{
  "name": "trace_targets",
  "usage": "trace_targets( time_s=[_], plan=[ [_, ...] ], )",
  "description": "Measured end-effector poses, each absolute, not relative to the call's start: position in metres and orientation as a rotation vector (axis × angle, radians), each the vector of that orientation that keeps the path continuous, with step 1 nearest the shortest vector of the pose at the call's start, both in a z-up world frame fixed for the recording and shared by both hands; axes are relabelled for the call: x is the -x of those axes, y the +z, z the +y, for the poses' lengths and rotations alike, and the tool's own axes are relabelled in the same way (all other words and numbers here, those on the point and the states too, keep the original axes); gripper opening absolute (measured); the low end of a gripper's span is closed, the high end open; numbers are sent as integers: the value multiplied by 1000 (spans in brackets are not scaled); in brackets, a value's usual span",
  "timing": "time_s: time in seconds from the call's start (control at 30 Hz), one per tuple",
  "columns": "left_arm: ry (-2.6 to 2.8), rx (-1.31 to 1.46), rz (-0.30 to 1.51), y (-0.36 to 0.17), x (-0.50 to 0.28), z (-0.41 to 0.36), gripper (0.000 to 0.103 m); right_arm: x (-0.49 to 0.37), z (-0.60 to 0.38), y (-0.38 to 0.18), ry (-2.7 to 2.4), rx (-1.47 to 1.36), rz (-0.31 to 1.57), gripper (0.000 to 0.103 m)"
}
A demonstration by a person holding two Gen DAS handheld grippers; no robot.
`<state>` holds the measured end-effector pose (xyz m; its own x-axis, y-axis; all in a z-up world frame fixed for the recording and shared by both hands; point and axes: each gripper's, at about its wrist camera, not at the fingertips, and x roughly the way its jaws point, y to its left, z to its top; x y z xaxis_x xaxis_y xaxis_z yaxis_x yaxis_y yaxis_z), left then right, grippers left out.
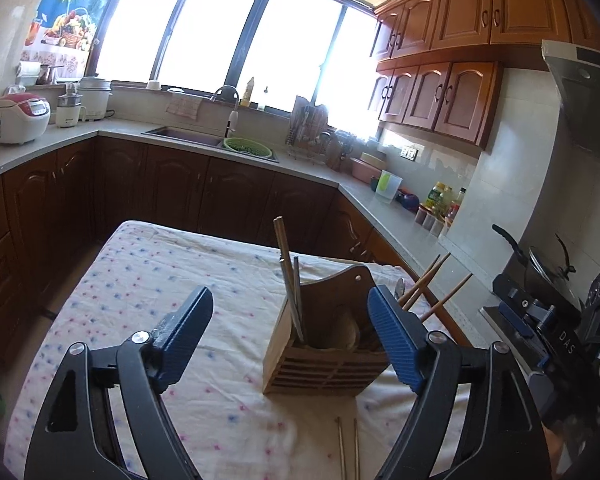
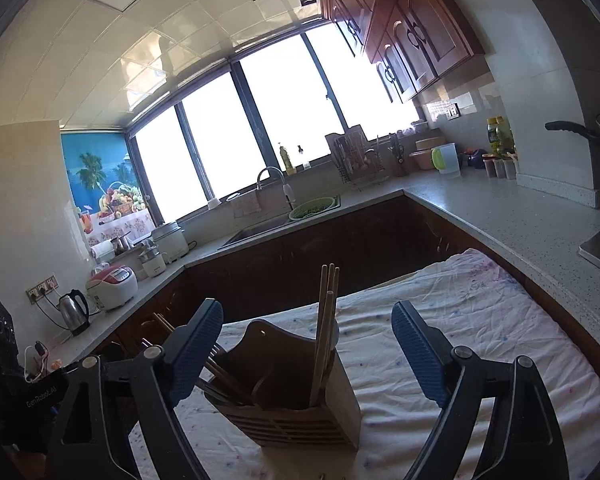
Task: Organize utensils
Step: 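Open both tools and pull them back from the caddy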
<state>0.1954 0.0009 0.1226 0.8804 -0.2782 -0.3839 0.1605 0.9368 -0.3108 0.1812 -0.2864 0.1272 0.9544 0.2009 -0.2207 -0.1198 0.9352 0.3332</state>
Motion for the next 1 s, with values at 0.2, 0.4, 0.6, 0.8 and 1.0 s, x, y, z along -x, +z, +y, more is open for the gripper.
trace_targets(
  time_s=[0.2,0.4,0.6,0.8,1.0],
  plan=[
    [-207,324,484,100,-174,17,86,-159,-287,108,156,-338,275,101],
    [-177,329,523,77,-148,25,86,-135,-284,80,179,-349,336,101],
    [-164,320,542,65,-120,28,86,-107,-284,65,189,-355,355,101],
    [-179,284,500,75,-86,24,89,-78,-275,79,232,-312,325,101],
    [-132,185,392,79,-51,17,103,-34,-261,101,215,-217,179,103]
  ],
)
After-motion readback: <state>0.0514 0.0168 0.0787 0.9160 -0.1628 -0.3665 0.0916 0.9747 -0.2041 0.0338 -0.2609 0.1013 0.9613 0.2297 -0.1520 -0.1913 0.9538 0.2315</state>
